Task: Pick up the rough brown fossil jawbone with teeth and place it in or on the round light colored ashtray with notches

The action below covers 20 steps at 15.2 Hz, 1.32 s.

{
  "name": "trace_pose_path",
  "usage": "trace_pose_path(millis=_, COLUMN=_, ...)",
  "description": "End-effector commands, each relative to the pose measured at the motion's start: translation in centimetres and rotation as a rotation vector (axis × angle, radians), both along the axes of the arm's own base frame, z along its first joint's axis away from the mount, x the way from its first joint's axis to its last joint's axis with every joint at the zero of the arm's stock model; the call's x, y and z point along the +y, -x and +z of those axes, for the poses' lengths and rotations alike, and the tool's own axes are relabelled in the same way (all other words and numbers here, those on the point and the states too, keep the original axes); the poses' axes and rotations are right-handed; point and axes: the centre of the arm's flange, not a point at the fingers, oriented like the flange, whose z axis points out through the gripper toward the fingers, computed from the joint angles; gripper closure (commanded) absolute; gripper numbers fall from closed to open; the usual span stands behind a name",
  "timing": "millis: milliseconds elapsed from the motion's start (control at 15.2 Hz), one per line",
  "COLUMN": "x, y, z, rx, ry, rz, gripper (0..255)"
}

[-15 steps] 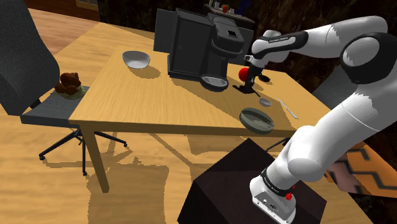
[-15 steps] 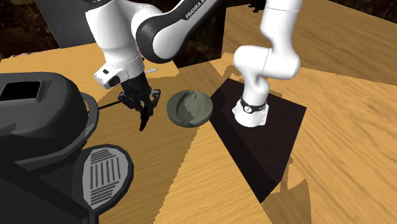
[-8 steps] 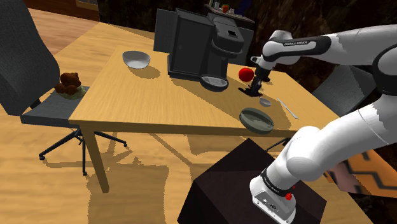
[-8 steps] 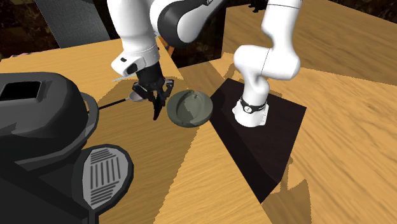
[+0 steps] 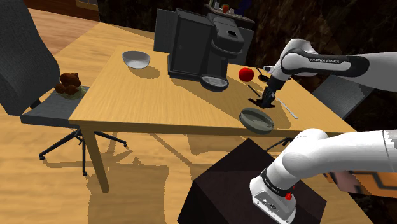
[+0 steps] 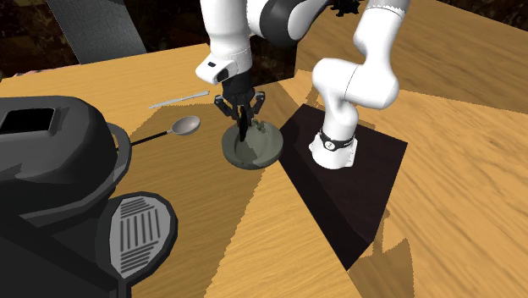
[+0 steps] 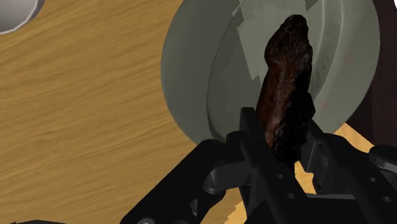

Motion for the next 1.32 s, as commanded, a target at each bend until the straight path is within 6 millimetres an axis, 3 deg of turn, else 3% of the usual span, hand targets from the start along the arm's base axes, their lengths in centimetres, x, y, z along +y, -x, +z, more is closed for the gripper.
trace_pose_path(millis=0, x=0.8, y=2.5, z=0.0, rx=0.001, ry=0.002, rz=0.000, gripper=255)
trace_pose_path(millis=792, x=0.8, y=2.5, z=-6.3, rx=0.001, ry=0.002, rz=0.000, gripper=255)
trace_pose_path(millis=1254, x=0.8, y=2.5, z=-6.5, rx=0.001, ry=0.002, rz=0.000, gripper=255)
